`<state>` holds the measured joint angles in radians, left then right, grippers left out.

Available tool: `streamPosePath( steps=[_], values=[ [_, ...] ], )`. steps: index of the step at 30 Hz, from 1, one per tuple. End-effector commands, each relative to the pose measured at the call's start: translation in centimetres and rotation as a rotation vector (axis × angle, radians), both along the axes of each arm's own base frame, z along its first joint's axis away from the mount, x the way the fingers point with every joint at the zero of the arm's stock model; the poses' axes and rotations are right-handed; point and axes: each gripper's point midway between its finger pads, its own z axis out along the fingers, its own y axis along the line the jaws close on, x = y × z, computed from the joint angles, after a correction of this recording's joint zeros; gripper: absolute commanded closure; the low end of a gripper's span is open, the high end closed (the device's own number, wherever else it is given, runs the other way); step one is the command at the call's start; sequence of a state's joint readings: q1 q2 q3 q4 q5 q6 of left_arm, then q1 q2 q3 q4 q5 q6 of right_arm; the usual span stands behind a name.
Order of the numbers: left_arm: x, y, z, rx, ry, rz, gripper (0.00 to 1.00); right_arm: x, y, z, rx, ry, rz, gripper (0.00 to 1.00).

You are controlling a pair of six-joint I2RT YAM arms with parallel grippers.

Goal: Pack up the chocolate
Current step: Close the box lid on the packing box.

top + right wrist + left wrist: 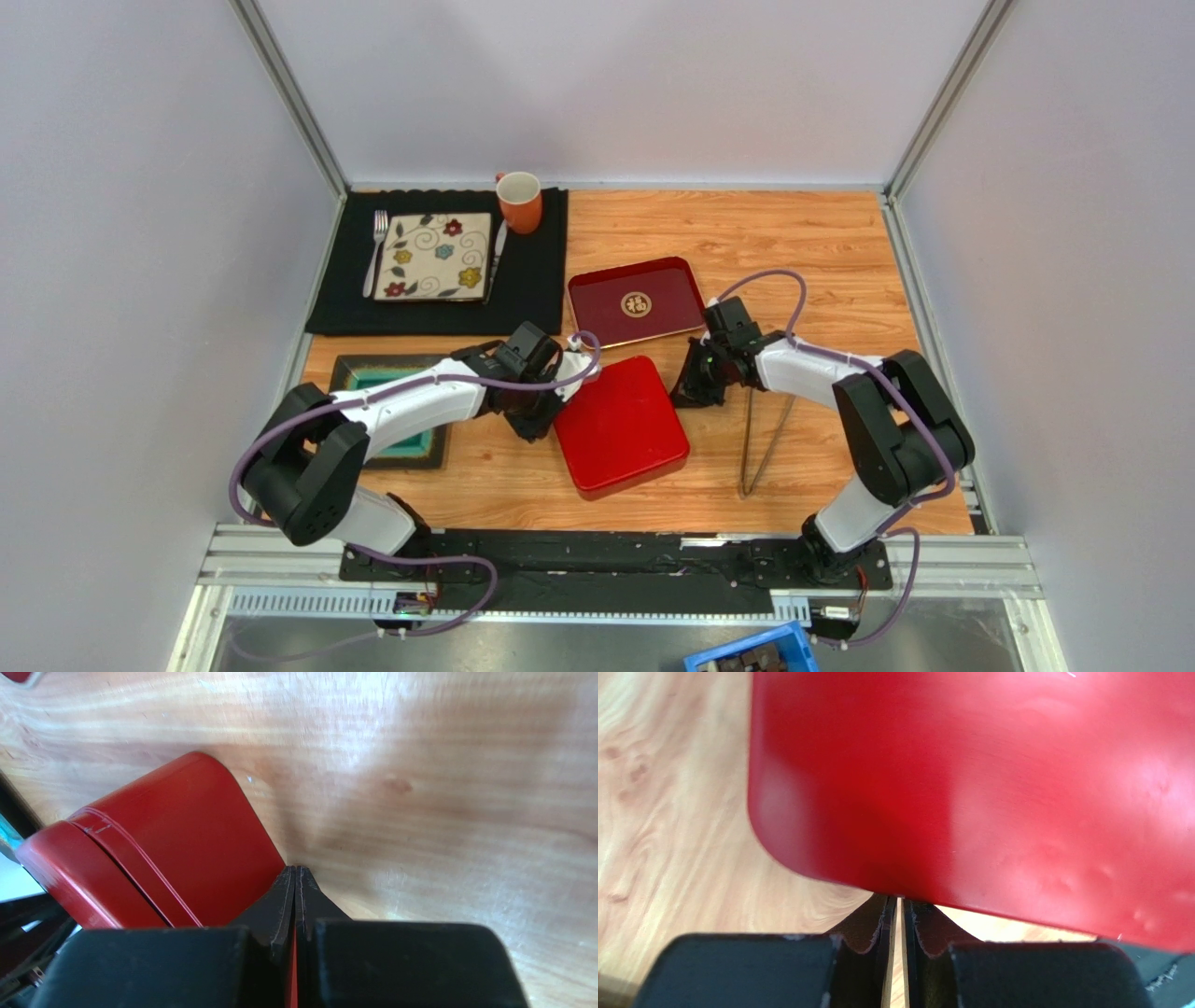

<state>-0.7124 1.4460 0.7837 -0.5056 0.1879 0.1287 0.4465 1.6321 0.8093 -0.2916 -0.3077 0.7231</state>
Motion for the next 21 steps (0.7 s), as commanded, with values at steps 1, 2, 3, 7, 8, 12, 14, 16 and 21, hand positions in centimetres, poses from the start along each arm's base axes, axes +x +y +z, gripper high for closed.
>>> streamPosePath(
  steps=[1, 2, 3, 7, 8, 12, 14, 16, 21],
  values=[
    [1.5, -1.4, 1.4, -0.08, -0.075, -0.006, 0.86, -2.4, 0.3, -0.4, 0.0, 0.053, 0.004, 0.99],
    [1.6, -1.5, 1.3, -0.079, -0.072, -0.003, 0.86, -2.4, 0.3, -0.4, 0.003, 0.054, 0.004, 0.99],
    [1.9, -1.8, 1.6, -0.084, -0.077, 0.0, 0.86, -2.6, 0.3, -0.4, 0.001, 0.056, -0.002, 0.99],
    [3.3, -2.3, 2.0, -0.085, -0.094, 0.019, 0.86, -3.4, 0.4, 0.1, 0.003, 0.044, -0.004, 0.99],
    [3.7, -2.5, 2.2, -0.091, -0.093, 0.027, 0.86, -3.7, 0.2, -0.1, 0.003, 0.051, -0.01, 0.99],
    [5.4, -2.9, 2.6, -0.107, -0.097, 0.066, 0.86, -4.6, 0.3, -0.5, 0.008, 0.063, -0.016, 0.99],
    [6.0, -3.0, 2.5, -0.116, -0.097, 0.086, 0.86, -5.2, 0.6, -0.6, 0.01, 0.066, -0.011, 0.99],
    [6.4, -3.0, 2.7, -0.128, -0.074, 0.106, 0.86, -5.6, 0.5, -0.9, 0.005, 0.071, -0.011, 0.99],
    [6.5, -1.1, 2.6, -0.136, -0.013, 0.155, 0.86, -5.5, -0.2, -1.1, -0.032, 0.06, -0.005, 0.99]
  ],
)
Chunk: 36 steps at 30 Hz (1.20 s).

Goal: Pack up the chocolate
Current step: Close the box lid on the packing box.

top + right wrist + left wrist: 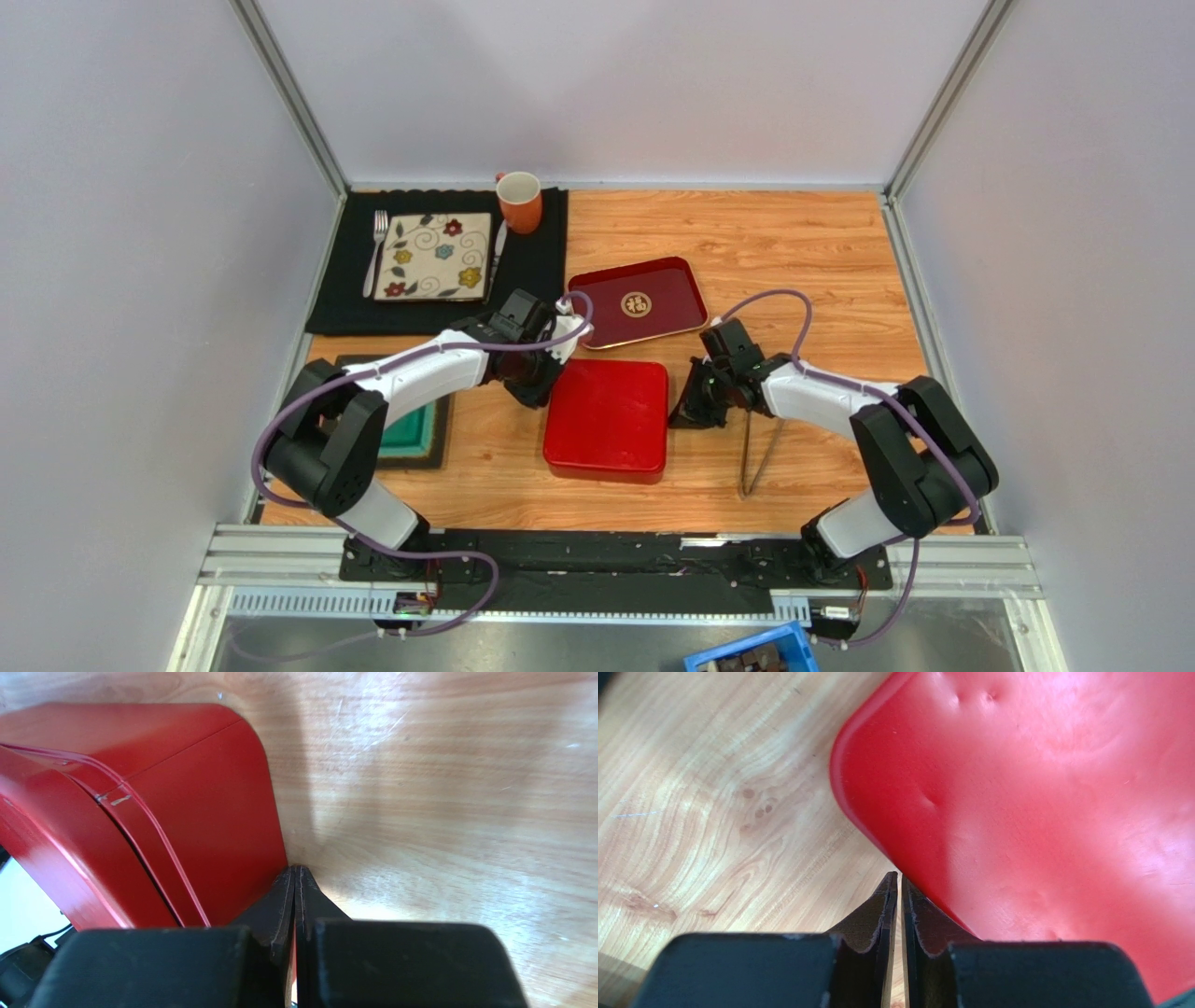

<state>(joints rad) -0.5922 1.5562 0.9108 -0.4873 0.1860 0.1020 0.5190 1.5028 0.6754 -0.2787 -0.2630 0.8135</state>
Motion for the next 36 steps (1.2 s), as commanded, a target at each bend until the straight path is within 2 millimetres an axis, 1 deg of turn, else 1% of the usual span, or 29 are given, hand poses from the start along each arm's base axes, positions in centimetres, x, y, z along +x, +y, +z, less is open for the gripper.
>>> streamPosePath(
  steps=[1, 2, 3, 4, 5, 8, 11, 14, 17, 19, 21, 22, 24, 26, 30, 31, 32, 33, 36],
  values=[
    [0.8, -0.8, 2.1, -0.109, 0.0, 0.017, 0.86, -1.3, -0.3, -0.9, -0.027, 0.04, 0.017, 0.99],
    [0.7, -0.3, 2.1, -0.109, 0.001, 0.022, 0.86, -1.3, -0.2, -0.9, -0.026, 0.041, 0.016, 0.99],
    [0.6, 0.9, 1.8, -0.102, 0.013, 0.052, 0.85, -1.2, -0.3, -0.9, -0.027, 0.041, 0.016, 0.99],
    [0.5, 1.4, 2.1, -0.111, 0.018, 0.068, 0.83, -0.8, -0.4, -0.8, -0.026, 0.035, 0.01, 0.99],
    [0.5, 2.4, 1.9, -0.11, 0.033, 0.103, 0.81, -0.8, -0.4, -0.7, -0.028, 0.034, 0.011, 0.99],
    [0.2, 3.5, 2.0, -0.127, 0.06, 0.165, 0.74, -0.6, -0.4, -0.6, -0.035, 0.028, 0.013, 0.99],
    [0.2, 3.5, 2.1, -0.147, 0.081, 0.197, 0.71, -0.6, -0.4, -0.5, -0.036, 0.031, 0.015, 0.99],
    [1.1, 3.4, 2.1, -0.158, 0.075, 0.257, 0.71, -0.6, -0.5, -0.4, -0.034, 0.028, 0.01, 0.99],
    [2.0, 2.6, 2.7, -0.199, 0.065, 0.294, 0.71, -0.6, -0.5, -0.2, -0.032, 0.024, 0.006, 0.99],
    [2.0, 1.3, 3.1, -0.224, 0.083, 0.265, 0.71, -0.6, -0.4, -0.1, -0.031, 0.023, 0.01, 0.99],
    [1.5, -1.0, 4.2, -0.253, 0.074, 0.183, 0.7, -0.5, -0.3, 0.0, -0.03, 0.023, 0.008, 0.99],
    [0.7, -2.4, 4.6, -0.277, 0.077, 0.132, 0.7, -0.5, -0.4, 0.0, -0.029, 0.024, 0.008, 0.99],
    [-0.1, -3.6, 5.4, -0.315, 0.081, 0.085, 0.7, -0.4, -0.3, 0.1, -0.028, 0.023, 0.009, 0.99],
    [-0.1, -3.8, 5.6, -0.317, 0.074, 0.074, 0.7, -0.4, -0.2, 0.1, -0.026, 0.021, 0.01, 0.99],
    [0.2, -2.2, 4.6, -0.267, 0.063, 0.1, 0.7, -0.5, -0.3, 0.0, -0.026, 0.024, 0.011, 0.99],
    [0.7, -1.2, 4.4, -0.262, 0.066, 0.132, 0.7, -0.6, -0.3, -0.1, -0.028, 0.027, 0.011, 0.99],
    [0.8, -0.5, 4.2, -0.256, 0.08, 0.153, 0.7, -0.6, -0.3, -0.1, -0.027, 0.026, 0.014, 1.0],
    [1.6, 0.9, 3.9, -0.249, 0.079, 0.199, 0.7, -0.7, -0.4, -0.1, -0.028, 0.026, 0.013, 1.0],
    [2.8, 3.4, 3.2, -0.23, 0.063, 0.284, 0.7, -0.6, -0.5, 0.0, -0.031, 0.019, 0.01, 1.0]
  ],
)
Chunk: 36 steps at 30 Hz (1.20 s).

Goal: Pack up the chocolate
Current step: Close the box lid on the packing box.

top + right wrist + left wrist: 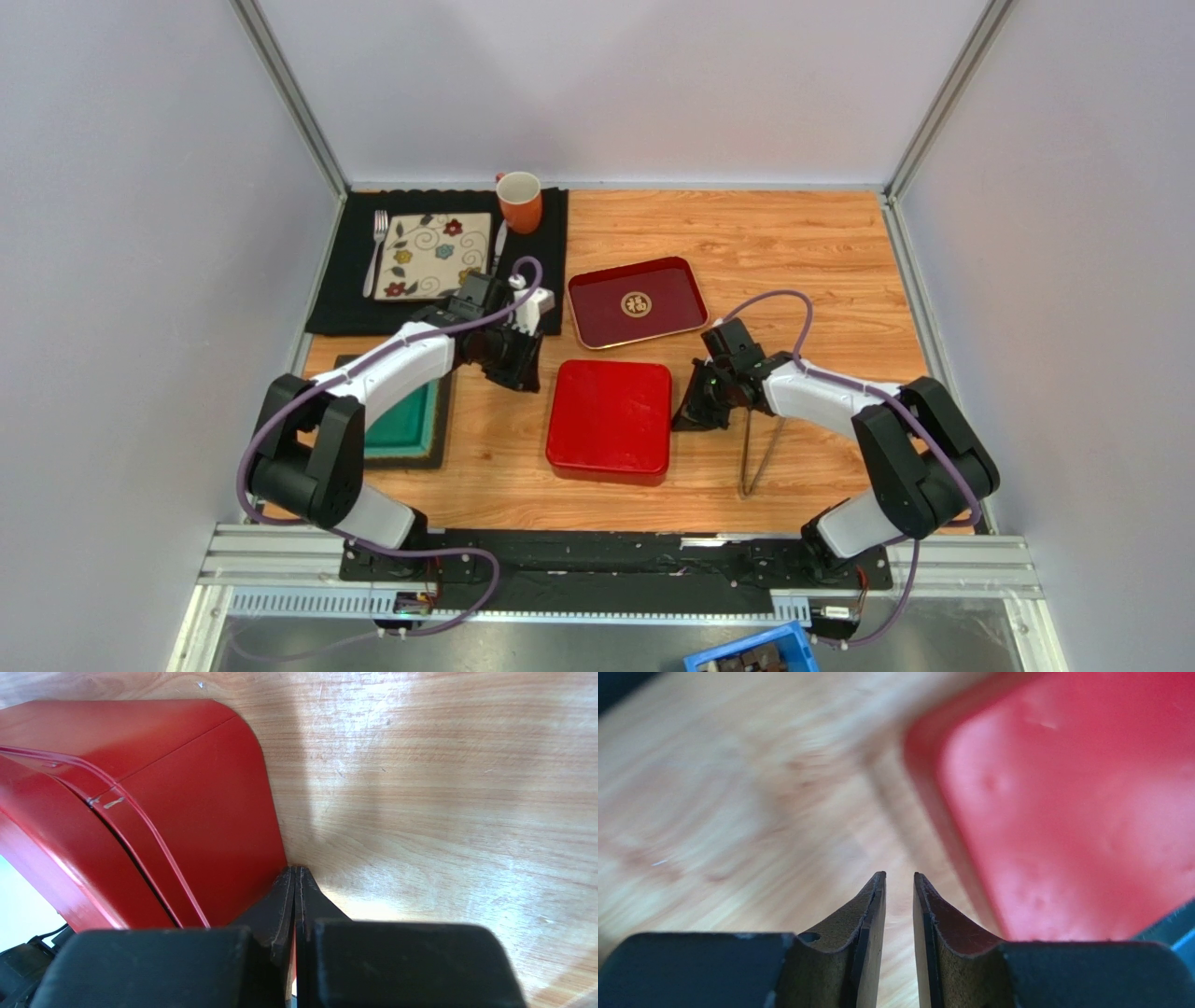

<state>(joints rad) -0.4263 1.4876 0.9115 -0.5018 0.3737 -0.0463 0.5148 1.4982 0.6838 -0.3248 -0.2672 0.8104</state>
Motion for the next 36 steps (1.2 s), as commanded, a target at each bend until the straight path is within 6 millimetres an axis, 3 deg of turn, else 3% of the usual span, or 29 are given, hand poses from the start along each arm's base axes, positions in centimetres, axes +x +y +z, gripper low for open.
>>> streamPosePath(
  steps=[1, 7, 9, 13, 16, 24, 31, 36],
  values=[
    [1.9, 2.4, 0.2, -0.011, -0.028, 0.081, 0.7, 0.0, 0.0, 0.1, -0.016, -0.013, 0.012, 1.0],
    [1.6, -0.5, -0.4, -0.072, 0.043, 0.039, 0.7, 0.4, 0.3, 0.5, -0.007, -0.02, 0.01, 1.0],
    [0.2, -2.7, -0.4, -0.091, 0.068, -0.034, 0.71, 0.6, 0.4, 0.8, -0.004, -0.025, 0.01, 1.0],
    [-2.4, -4.5, -1.0, -0.081, 0.106, -0.121, 0.71, 0.9, 0.8, 0.9, 0.006, -0.03, 0.01, 1.0],
    [-2.4, -4.4, -0.7, -0.082, 0.12, -0.113, 0.71, 0.8, 1.1, 0.9, 0.011, -0.027, 0.017, 1.0],
    [-0.6, -4.5, 3.8, -0.187, 0.056, -0.063, 0.71, 0.5, 1.5, 0.6, 0.021, -0.022, 0.022, 1.0],
    [-1.2, -5.4, 4.9, -0.252, 0.089, -0.074, 0.71, 0.4, 1.7, 0.6, 0.027, -0.02, 0.025, 1.0],
    [-1.2, -4.7, 4.7, -0.254, 0.091, -0.063, 0.71, 0.2, 1.6, 0.6, 0.017, -0.021, 0.026, 1.0]
  ],
)
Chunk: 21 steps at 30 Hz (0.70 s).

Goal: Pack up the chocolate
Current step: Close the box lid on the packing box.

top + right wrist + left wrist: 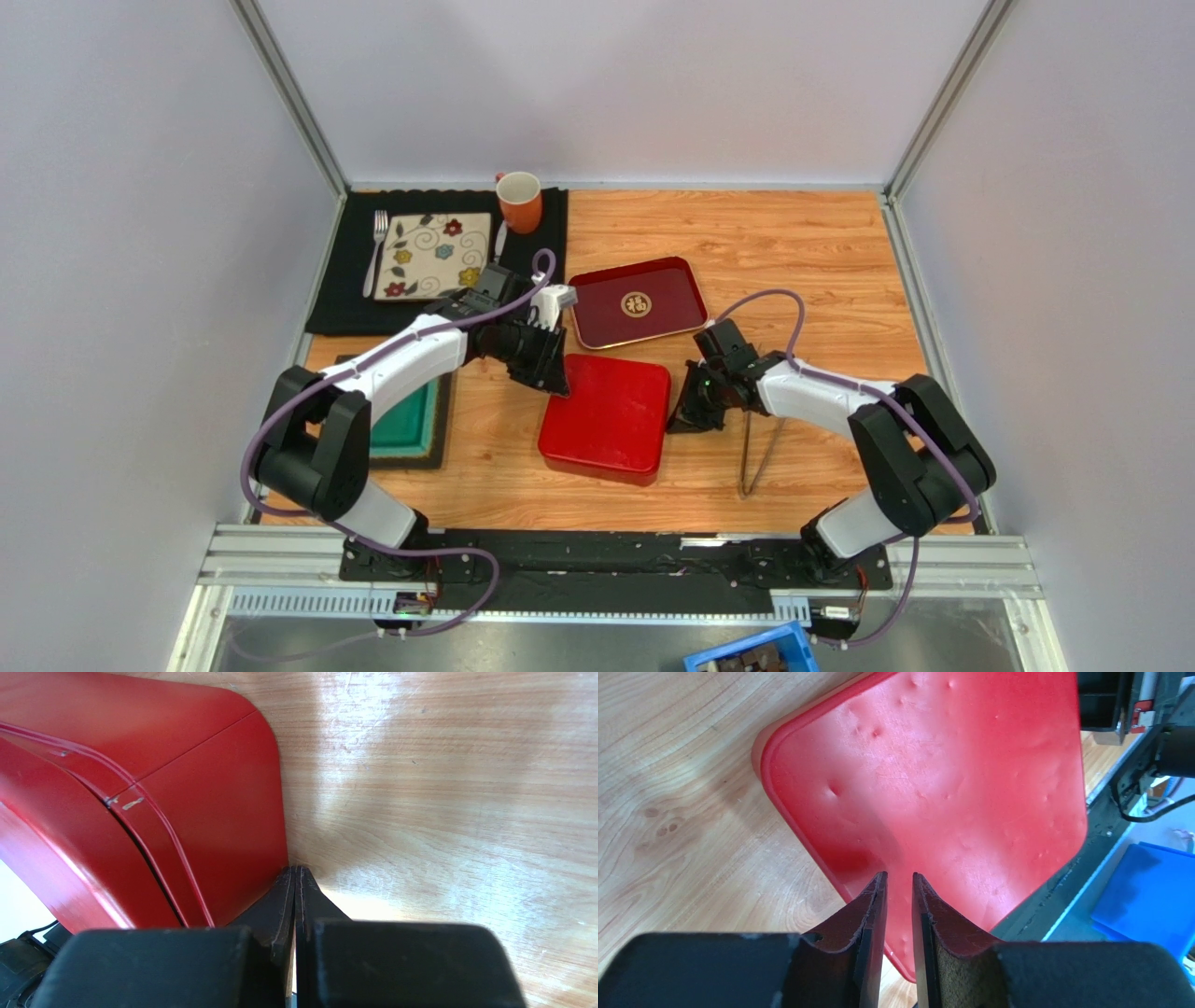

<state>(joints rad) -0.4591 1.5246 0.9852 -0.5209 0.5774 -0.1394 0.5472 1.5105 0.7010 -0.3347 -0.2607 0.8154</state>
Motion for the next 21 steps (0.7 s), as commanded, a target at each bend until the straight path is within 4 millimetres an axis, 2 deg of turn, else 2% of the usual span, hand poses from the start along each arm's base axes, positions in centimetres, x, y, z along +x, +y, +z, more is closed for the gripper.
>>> streamPosePath(
  steps=[1, 3, 6, 7, 10, 12, 16, 18, 21],
  values=[
    [0.4, -0.1, 2.3, -0.07, -0.028, 0.008, 0.71, 0.6, 0.6, 0.6, 0.017, -0.025, 0.0, 1.0],
    [1.4, 1.0, 2.6, -0.076, -0.035, 0.045, 0.71, 0.6, 0.2, 0.7, 0.001, -0.025, 0.002, 0.98],
    [2.6, 2.6, 3.6, -0.087, -0.042, 0.092, 0.71, 1.2, -1.0, 1.7, -0.018, -0.054, -0.02, 0.89],
    [2.7, 3.1, 3.8, -0.088, -0.041, 0.105, 0.71, 1.5, -1.5, 2.1, -0.026, -0.065, -0.032, 0.79],
    [3.5, 4.9, 3.0, -0.056, -0.061, 0.151, 0.71, 2.3, -2.4, 4.2, -0.049, -0.131, -0.037, 0.71],
    [3.2, 5.4, 1.7, -0.027, -0.052, 0.155, 0.71, 2.7, -2.3, 5.5, -0.03, -0.161, -0.035, 0.71],
    [2.3, 5.2, -0.4, -0.032, 0.012, 0.139, 0.71, 3.8, -1.3, 8.0, 0.054, -0.222, -0.046, 0.71],
    [2.2, 5.2, -0.9, -0.034, 0.028, 0.14, 0.71, 4.2, -0.9, 8.9, 0.08, -0.239, -0.044, 0.71],
    [2.3, 5.2, -1.0, -0.033, 0.025, 0.137, 0.71, 4.5, -0.5, 9.2, 0.088, -0.229, -0.039, 0.7]
  ],
)
